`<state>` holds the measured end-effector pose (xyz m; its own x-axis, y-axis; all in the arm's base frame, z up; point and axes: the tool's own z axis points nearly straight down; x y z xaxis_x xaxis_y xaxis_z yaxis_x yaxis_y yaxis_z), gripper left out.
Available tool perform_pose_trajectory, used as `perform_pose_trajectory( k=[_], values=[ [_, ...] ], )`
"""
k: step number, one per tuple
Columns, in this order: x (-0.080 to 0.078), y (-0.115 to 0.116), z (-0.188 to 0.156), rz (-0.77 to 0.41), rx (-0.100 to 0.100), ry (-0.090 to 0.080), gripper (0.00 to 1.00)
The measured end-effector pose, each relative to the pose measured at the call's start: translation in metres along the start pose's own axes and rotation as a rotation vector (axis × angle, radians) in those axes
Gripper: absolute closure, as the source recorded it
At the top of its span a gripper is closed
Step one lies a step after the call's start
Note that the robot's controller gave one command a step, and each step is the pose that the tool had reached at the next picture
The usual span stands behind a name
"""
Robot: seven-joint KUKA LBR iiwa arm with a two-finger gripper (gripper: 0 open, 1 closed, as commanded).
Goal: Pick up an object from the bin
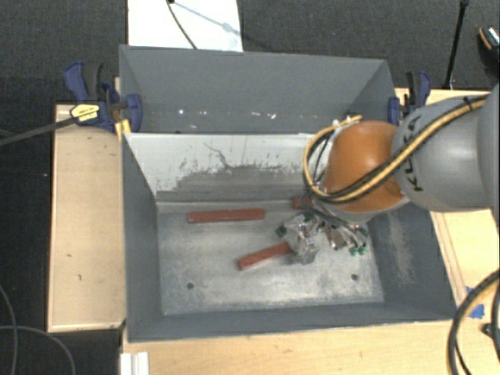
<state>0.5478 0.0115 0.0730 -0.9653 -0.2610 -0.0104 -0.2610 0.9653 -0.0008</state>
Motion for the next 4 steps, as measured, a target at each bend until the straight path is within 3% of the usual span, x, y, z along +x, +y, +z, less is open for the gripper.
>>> perform_pose_trajectory(
  k=[1, 2, 3, 4],
  values=[
    [0.002, 0.0, 0.002, 0.002, -0.001, 0.006, 0.0],
    [0.002, 0.0, 0.001, 0.005, -0.001, 0.006, 1.0],
    [0.002, 0.0, 0.002, 0.007, -0.002, 0.007, 0.0],
    [-0.004, 0.023, 0.003, -0.596, -0.003, 0.003, 0.0]
  ],
)
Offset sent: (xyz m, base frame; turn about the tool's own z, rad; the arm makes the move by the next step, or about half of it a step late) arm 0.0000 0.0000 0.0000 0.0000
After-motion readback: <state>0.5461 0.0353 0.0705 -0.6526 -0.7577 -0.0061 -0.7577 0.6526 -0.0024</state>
